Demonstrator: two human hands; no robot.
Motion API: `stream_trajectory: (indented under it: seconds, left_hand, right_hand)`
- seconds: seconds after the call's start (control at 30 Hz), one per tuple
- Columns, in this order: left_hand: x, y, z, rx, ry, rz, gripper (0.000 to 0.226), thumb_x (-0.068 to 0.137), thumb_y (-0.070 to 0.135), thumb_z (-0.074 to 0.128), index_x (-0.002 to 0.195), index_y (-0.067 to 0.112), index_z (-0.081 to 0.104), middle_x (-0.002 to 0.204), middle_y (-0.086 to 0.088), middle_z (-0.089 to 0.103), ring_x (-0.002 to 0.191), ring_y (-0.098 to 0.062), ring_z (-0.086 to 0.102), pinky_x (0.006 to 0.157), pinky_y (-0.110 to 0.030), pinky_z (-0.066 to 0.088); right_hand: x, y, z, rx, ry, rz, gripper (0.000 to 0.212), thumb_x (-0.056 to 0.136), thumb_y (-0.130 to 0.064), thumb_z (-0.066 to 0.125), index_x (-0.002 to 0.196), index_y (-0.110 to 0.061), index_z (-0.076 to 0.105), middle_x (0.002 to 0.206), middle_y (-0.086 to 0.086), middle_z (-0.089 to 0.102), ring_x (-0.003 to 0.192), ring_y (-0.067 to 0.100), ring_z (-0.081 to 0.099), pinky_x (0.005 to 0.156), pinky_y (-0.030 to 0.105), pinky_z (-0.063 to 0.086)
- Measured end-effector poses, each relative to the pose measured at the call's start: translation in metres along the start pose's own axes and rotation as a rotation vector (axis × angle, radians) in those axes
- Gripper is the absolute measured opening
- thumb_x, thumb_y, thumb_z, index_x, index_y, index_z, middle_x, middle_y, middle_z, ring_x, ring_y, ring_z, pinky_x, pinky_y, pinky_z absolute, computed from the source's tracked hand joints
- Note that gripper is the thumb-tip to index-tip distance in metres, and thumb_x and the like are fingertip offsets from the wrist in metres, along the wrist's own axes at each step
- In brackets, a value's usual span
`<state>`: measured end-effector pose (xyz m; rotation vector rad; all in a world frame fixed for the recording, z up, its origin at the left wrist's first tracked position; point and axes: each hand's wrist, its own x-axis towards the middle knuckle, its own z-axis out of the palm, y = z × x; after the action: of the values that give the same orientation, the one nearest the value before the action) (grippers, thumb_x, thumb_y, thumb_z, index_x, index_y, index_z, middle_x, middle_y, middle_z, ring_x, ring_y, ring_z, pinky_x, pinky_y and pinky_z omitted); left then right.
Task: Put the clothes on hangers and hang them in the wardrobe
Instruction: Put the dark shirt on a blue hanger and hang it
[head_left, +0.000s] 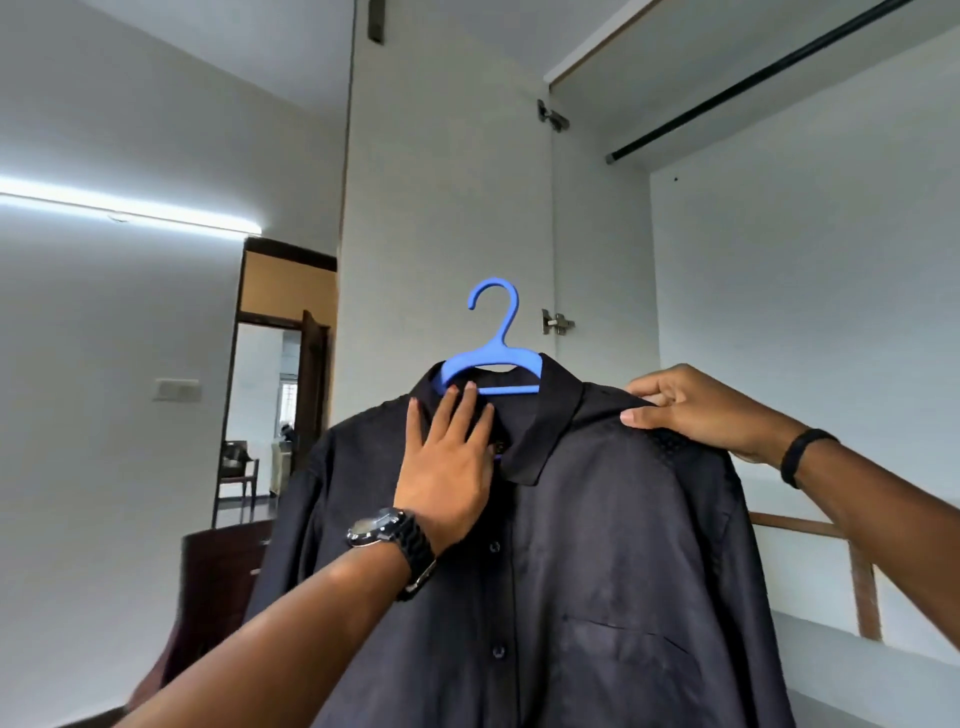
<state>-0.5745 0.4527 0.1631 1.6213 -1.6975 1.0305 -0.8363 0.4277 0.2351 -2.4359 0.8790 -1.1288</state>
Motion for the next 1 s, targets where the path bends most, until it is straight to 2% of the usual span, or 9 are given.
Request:
stream_trajectory:
  seconds: [0.1, 0.2, 0.27, 0.37, 0.47, 0.6, 0.73, 0.87, 1.0]
  left_hand:
    - [0.046, 0.022, 0.009, -0.022, -0.064, -0.036, 0.052, 0.099, 0.026, 0.029, 0.150, 0.019, 0.019, 0.157, -0.005, 0.014, 0.143, -0.024, 0.012, 0.115, -0.049, 0.003]
    - [0.107, 0.052, 0.005, -0.137, -0.053, -0.051, 0.053, 0.096, 0.030, 0.023, 0.147, 0.017, 0.027, 0.145, -0.002, 0.034, 0.133, -0.024, 0.030, 0.112, -0.047, 0.013]
    - [0.156, 0.073, -0.007, -0.224, -0.049, -0.068, 0.057, 0.093, 0.034, 0.016, 0.145, 0.017, 0.031, 0.142, 0.000, 0.039, 0.130, -0.022, 0.035, 0.111, -0.046, 0.015]
    - [0.234, 0.105, -0.031, -0.337, -0.043, -0.070, 0.047, 0.101, 0.032, 0.024, 0.145, 0.018, 0.030, 0.144, 0.002, 0.036, 0.133, -0.019, 0.032, 0.112, -0.047, 0.014]
    - [0.306, 0.132, -0.061, -0.447, -0.010, -0.041, 0.045, 0.101, 0.033, 0.030, 0.144, 0.018, 0.032, 0.144, 0.003, 0.037, 0.134, -0.020, 0.031, 0.112, -0.051, 0.014]
    - [0.380, 0.166, -0.099, -0.560, 0.016, 0.063, 0.045, 0.101, 0.034, 0.031, 0.143, 0.019, 0.033, 0.144, 0.002, 0.038, 0.134, -0.023, 0.032, 0.112, -0.054, 0.017]
    - [0.426, 0.204, -0.124, -0.651, 0.050, 0.186, 0.042, 0.101, 0.033, 0.032, 0.139, 0.018, 0.036, 0.141, 0.001, 0.041, 0.132, -0.024, 0.033, 0.110, -0.055, 0.018]
    - [0.463, 0.258, -0.136, -0.815, -0.002, 0.234, 0.038, 0.101, 0.035, 0.032, 0.132, 0.015, 0.042, 0.139, -0.001, 0.042, 0.132, -0.026, 0.032, 0.108, -0.056, 0.020]
    - [0.488, 0.311, -0.138, -1.065, -0.055, 0.275, 0.044, 0.101, 0.043, 0.019, 0.130, 0.025, 0.047, 0.132, 0.000, 0.049, 0.130, -0.026, 0.035, 0.108, -0.059, 0.018]
  right_hand:
    - [0.019, 0.015, -0.033, 0.006, 0.007, 0.045, 0.015, 0.092, -0.010, 0.060, 0.103, -0.005, 0.070, 0.097, 0.004, 0.075, 0.092, 0.020, 0.070, 0.085, 0.031, 0.053]
    - [0.041, 0.014, -0.084, -0.009, 0.039, 0.098, 0.014, 0.091, -0.008, 0.062, 0.101, -0.002, 0.070, 0.096, 0.008, 0.074, 0.089, 0.019, 0.070, 0.082, 0.028, 0.053]
    - [0.056, 0.006, -0.127, -0.008, 0.074, 0.145, 0.010, 0.089, -0.009, 0.064, 0.097, -0.005, 0.070, 0.094, 0.009, 0.074, 0.084, 0.017, 0.070, 0.075, 0.022, 0.053]
    - [0.077, -0.018, -0.197, -0.019, 0.077, 0.228, 0.011, 0.089, -0.010, 0.064, 0.098, -0.005, 0.068, 0.090, 0.005, 0.074, 0.079, 0.013, 0.069, 0.071, 0.018, 0.051]
    - [0.091, -0.048, -0.262, -0.049, 0.111, 0.281, 0.015, 0.089, -0.009, 0.064, 0.102, -0.002, 0.066, 0.097, 0.008, 0.073, 0.085, 0.015, 0.069, 0.077, 0.021, 0.053]
    - [0.091, -0.082, -0.333, -0.201, 0.197, 0.317, 0.007, 0.086, -0.008, 0.066, 0.091, -0.011, 0.069, 0.091, 0.002, 0.071, 0.085, 0.011, 0.065, 0.081, 0.024, 0.049]
    - [0.077, -0.100, -0.378, -0.332, 0.285, 0.365, 0.011, 0.087, -0.006, 0.060, 0.097, -0.003, 0.063, 0.096, 0.011, 0.067, 0.087, 0.016, 0.061, 0.087, 0.034, 0.047]
    - [0.059, -0.099, -0.420, -0.408, 0.351, 0.416, 0.011, 0.092, -0.011, 0.059, 0.097, -0.004, 0.064, 0.099, 0.010, 0.071, 0.090, 0.021, 0.067, 0.087, 0.036, 0.051]
    - [0.045, -0.088, -0.464, -0.654, 0.514, 0.427, 0.023, 0.092, -0.026, 0.061, 0.083, -0.005, 0.065, 0.084, 0.009, 0.068, 0.078, 0.015, 0.061, 0.075, 0.032, 0.046]
